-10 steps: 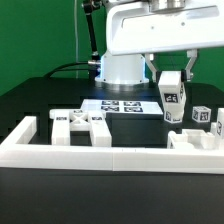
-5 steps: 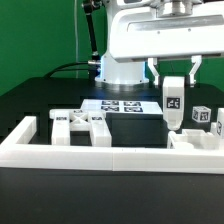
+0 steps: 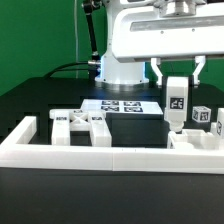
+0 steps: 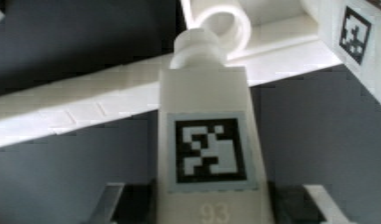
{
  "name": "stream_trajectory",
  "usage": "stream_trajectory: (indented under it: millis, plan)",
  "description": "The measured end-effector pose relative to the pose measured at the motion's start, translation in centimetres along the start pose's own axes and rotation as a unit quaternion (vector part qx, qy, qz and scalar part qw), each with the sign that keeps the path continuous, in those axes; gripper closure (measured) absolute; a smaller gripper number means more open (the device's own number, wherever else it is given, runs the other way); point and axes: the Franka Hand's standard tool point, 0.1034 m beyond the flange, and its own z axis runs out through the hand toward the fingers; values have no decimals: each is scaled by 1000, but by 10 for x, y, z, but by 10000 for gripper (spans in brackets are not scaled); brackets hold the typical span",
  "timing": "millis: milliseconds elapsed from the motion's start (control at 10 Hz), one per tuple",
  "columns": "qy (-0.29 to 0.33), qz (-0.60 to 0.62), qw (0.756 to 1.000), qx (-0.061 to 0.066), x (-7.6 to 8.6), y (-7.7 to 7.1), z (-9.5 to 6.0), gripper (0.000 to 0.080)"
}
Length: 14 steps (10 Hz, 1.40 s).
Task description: Assemble chair
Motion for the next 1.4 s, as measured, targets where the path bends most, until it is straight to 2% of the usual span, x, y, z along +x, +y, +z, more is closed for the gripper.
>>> stream_trajectory:
  millis: [100,300,400,800,1200,1400]
  plan:
    - [-1,-12,1000,0,-2,-2,1,509]
    - [81,-26,996,-1,4,-9,1,509]
    - [107,-29,994,-5,2,-6,3,509]
    - [92,-29,995,-6,-4,-5,8,509]
    - [83,-35,996,-4,-17,-19,15,509]
    - [81,-38,996,-7,-19,-16,19,509]
